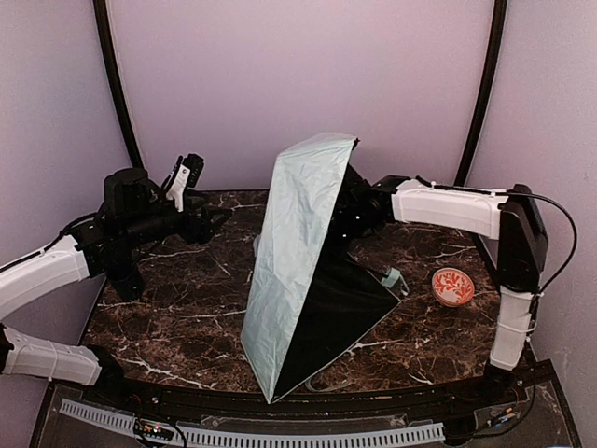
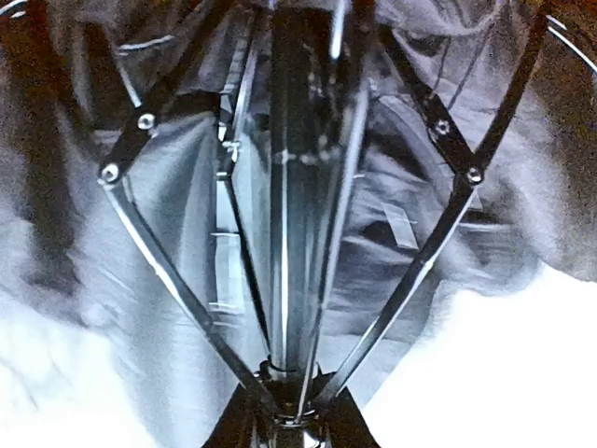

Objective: Put away the umbrella

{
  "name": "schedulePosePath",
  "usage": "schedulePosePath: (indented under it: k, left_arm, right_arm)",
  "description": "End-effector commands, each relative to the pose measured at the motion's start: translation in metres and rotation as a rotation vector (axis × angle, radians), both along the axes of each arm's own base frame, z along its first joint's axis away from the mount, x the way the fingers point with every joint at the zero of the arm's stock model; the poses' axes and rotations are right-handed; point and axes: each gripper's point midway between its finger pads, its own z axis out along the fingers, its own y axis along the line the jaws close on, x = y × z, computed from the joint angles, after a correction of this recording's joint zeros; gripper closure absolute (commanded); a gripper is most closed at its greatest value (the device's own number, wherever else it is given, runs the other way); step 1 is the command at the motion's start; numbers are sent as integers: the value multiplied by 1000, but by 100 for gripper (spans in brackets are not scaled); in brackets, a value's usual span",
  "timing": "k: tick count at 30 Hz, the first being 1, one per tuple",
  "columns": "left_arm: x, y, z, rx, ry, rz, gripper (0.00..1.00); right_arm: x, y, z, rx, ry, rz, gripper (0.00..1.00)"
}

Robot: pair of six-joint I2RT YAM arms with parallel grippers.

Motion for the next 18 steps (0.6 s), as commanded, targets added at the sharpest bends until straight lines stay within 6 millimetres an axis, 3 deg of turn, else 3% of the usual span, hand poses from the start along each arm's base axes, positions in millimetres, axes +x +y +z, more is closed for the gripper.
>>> schedulePosePath:
  k: [1, 5, 9, 11, 14, 16, 18]
  left_arm:
    - [-6, -7, -16, 34, 22, -57, 26]
    - [-18, -22, -28, 69, 69, -166, 28]
    - [-54, -42, -48, 174, 95, -355, 28]
    - [-73, -46, -57, 245, 81, -424, 28]
    - [-96, -49, -60, 312, 35, -496, 28]
    - [-92, -44, -43, 283, -26, -444, 27]
    - [-88, -37, -13, 224, -115, -378, 25]
  right_arm:
    - [-11, 7, -69, -79, 157, 0, 96]
    - [-15, 11, -108, -139, 244, 36, 94]
    - [-15, 15, -105, -86, 310, 61, 94]
    - [-9, 16, -88, -44, 308, 53, 96]
    - [-2, 25, -42, 54, 269, 68, 99]
    - [-3, 34, 1, 176, 243, 116, 100]
    - [-4, 33, 45, 287, 219, 162, 100]
